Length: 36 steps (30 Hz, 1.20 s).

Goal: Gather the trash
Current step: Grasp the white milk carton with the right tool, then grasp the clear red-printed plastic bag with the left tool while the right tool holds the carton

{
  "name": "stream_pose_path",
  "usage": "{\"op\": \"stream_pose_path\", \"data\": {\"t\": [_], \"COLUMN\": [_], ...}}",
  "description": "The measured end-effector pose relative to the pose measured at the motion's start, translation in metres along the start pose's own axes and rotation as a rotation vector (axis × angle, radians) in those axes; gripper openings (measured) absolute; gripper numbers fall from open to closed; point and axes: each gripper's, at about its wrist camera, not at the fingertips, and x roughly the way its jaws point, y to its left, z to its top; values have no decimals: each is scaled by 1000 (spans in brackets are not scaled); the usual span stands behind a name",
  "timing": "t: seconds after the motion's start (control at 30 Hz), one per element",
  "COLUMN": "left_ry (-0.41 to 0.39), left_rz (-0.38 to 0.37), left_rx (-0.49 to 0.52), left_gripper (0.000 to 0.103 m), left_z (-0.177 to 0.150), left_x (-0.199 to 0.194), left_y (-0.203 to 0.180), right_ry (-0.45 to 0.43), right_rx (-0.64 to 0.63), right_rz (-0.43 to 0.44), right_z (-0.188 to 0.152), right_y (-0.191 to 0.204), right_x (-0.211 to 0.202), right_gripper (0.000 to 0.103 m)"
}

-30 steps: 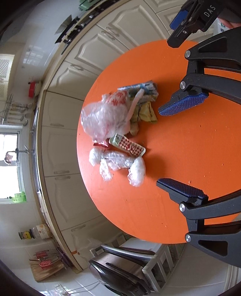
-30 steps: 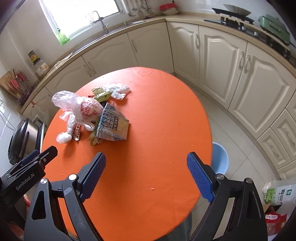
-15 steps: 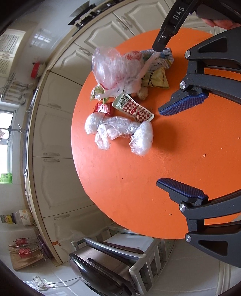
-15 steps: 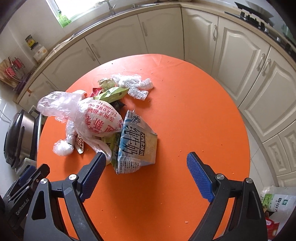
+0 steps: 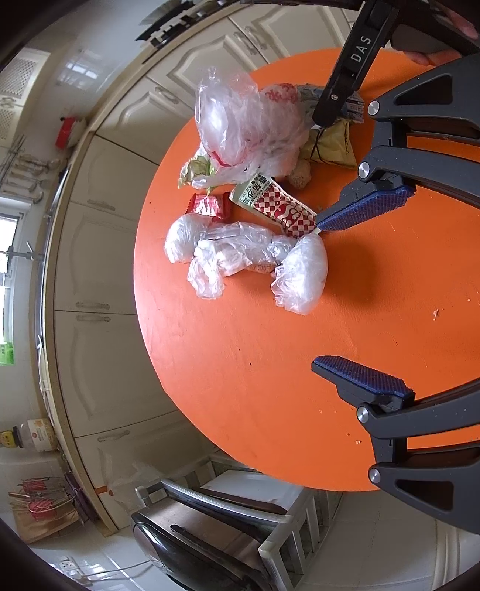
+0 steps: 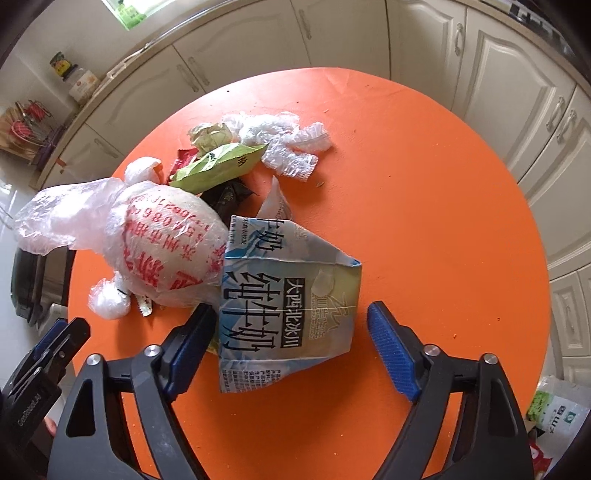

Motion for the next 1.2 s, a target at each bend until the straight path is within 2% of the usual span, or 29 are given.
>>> {"op": "stream_pose_path", "data": {"t": [0.13,0.2,0.47,0.87,1.0,1.2], "left_ry": [-4,-18,-24,23,39,93], "left_rz": [-19,-19,-57,-105,-109,-96], "left_rx": [15,26,112,211,197,200], "left_gripper": [66,66,66,68,75,75], "left_z": [4,7,13,37,53,71], "left_x": [-2,-4,-4,14,29,62], "left_y": [-14,-23,-75,-156,-181,-215], "right_ry": [-17,-19,-105,-197,-221,-225], "right_rx": [-32,-10,48,136,155,141], "right_rz": [-54,-35,-52,8,7,-13], "right_z": [-5,-7,-14,-22,-11,18], "right_y": [-5,-13,-50,-104,-120,-140], "right_x": [-5,-11,-45,-82,-89,-85], "right_gripper": [68,67,66,66,66,67]}}
